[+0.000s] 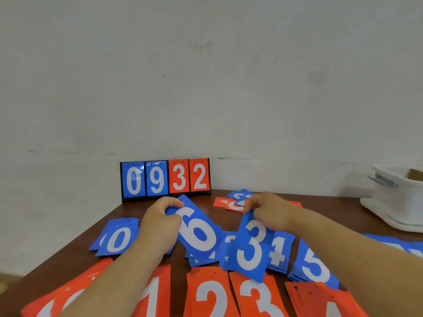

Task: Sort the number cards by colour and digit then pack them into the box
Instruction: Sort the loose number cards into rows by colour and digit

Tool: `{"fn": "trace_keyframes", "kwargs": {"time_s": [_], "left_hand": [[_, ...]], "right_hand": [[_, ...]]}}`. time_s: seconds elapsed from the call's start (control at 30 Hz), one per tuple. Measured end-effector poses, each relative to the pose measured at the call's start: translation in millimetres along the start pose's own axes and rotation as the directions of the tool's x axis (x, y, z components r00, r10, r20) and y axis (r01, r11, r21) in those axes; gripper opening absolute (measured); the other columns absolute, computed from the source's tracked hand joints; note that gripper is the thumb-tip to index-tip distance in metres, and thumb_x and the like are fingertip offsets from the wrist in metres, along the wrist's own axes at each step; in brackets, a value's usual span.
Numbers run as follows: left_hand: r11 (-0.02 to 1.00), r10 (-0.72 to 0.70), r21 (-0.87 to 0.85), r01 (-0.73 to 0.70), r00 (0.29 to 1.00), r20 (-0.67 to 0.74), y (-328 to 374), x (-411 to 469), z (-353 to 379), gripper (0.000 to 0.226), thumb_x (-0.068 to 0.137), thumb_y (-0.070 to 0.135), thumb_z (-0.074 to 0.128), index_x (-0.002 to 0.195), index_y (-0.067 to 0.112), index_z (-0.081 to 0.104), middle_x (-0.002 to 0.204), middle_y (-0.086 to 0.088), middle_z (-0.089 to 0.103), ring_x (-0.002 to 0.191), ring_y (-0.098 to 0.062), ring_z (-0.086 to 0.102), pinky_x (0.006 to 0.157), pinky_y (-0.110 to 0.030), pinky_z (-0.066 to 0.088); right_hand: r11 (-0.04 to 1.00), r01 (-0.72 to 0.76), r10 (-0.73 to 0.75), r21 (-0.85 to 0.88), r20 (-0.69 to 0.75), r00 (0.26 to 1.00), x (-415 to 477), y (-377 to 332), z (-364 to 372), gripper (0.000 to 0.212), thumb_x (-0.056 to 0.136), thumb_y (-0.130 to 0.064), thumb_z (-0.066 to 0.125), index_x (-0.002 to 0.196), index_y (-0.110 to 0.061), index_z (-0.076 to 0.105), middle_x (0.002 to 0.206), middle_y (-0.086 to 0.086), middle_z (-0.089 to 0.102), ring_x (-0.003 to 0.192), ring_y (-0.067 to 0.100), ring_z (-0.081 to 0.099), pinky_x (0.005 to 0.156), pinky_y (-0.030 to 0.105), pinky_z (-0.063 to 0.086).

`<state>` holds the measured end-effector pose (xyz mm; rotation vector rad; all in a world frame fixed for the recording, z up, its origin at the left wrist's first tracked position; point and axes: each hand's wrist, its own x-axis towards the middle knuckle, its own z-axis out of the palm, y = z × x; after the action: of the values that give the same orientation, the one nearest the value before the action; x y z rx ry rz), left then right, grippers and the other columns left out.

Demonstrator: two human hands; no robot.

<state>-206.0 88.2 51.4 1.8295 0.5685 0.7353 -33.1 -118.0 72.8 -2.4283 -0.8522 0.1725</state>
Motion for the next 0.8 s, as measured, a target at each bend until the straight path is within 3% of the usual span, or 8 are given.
{"fn": "trace_keyframes", "kwargs": {"time_s": [0.07,0.23,0.3,0.37,0.43,0.57,0.67,0.8], "left_hand": [[0.999,-0.023,0.024,0.022,0.999,0.04,-11,9,-3,0.04,0.086,-0.007,0.051,0.096,0.029,0.066,0.093,-0.004,0.066,0.062,-0.021,0.06,0.049,-0.028,0.044],[0.998,-0.049,0.048,0.044,0.993,0.105,-28,26,-5,0.036,0.091,-0.003,0.056,0.099,0.031,0.065,0.099,0.004,0.066,0.078,-0.019,0.071,0.057,-0.031,0.055],[0.998,-0.044,0.045,0.039,0.99,0.134,-29,29,-3,0.035,0.092,-0.003,0.058,0.1,0.031,0.065,0.103,0.005,0.066,0.08,-0.014,0.071,0.054,-0.026,0.057],[0.999,-0.024,0.034,0.019,0.986,0.163,-27,28,1,0.036,0.091,-0.004,0.06,0.099,0.031,0.065,0.104,0.005,0.066,0.083,-0.013,0.071,0.059,-0.03,0.061],[1.0,0.0,0.015,-0.003,0.981,0.193,-20,22,9,0.036,0.091,-0.004,0.062,0.1,0.03,0.065,0.106,0.005,0.066,0.084,-0.013,0.072,0.065,-0.036,0.063],[0.997,0.08,-0.007,-0.081,0.962,0.26,1,-2,36,0.036,0.091,-0.003,0.064,0.1,0.032,0.065,0.106,0.011,0.065,0.087,-0.024,0.072,0.07,-0.046,0.061],[0.988,0.155,-0.037,-0.15,0.946,0.285,19,-19,64,0.033,0.091,0.001,0.066,0.101,0.033,0.065,0.11,0.012,0.065,0.085,-0.011,0.07,0.061,-0.026,0.059],[0.982,0.19,-0.07,-0.177,0.926,0.326,44,-43,109,0.035,0.086,0.001,0.068,0.101,0.032,0.066,0.09,-0.001,0.071,0.055,-0.012,0.058,0.049,-0.023,0.047]], "right_hand": [[0.997,0.021,-0.016,-0.076,0.06,0.998,21,-3,12,0.041,0.09,0.002,0.039,0.102,-0.026,0.067,0.1,-0.013,0.057,0.076,0.002,0.052,0.052,0.009,0.038],[0.976,0.106,-0.094,-0.192,0.071,0.993,50,0,31,0.022,0.094,-0.015,0.055,0.111,-0.026,0.064,0.106,-0.014,0.058,0.094,0.006,0.059,0.067,0.007,0.04],[0.989,0.116,-0.113,-0.095,0.033,0.993,49,-1,33,0.016,0.094,-0.022,0.059,0.108,-0.028,0.064,0.108,-0.015,0.061,0.091,0.004,0.061,0.07,0.011,0.047],[0.983,0.11,-0.117,0.148,0.043,0.992,38,-8,29,0.01,0.09,-0.026,0.066,0.099,-0.029,0.068,0.108,-0.007,0.069,0.096,0.015,0.067,0.087,0.031,0.057],[0.933,0.092,-0.144,0.349,0.126,0.981,17,-15,21,0.01,0.088,-0.024,0.07,0.098,-0.024,0.07,0.104,0.001,0.073,0.1,0.022,0.07,0.095,0.04,0.057],[0.937,0.11,-0.18,0.332,0.187,0.966,-28,-15,9,0.017,0.087,-0.019,0.073,0.103,-0.026,0.071,0.091,-0.003,0.071,0.08,0.011,0.068,0.078,0.025,0.057],[0.945,0.124,-0.152,0.303,0.07,0.986,-56,2,-9,0.019,0.085,-0.009,0.074,0.098,-0.023,0.074,0.075,-0.002,0.055,0.067,0.009,0.054,0.066,0.02,0.051],[0.943,0.067,-0.037,0.325,-0.097,0.995,-97,43,-51,0.02,0.085,-0.001,0.07,0.095,-0.017,0.074,0.071,-0.002,0.056,0.058,0.012,0.05,0.054,0.022,0.045]]}}
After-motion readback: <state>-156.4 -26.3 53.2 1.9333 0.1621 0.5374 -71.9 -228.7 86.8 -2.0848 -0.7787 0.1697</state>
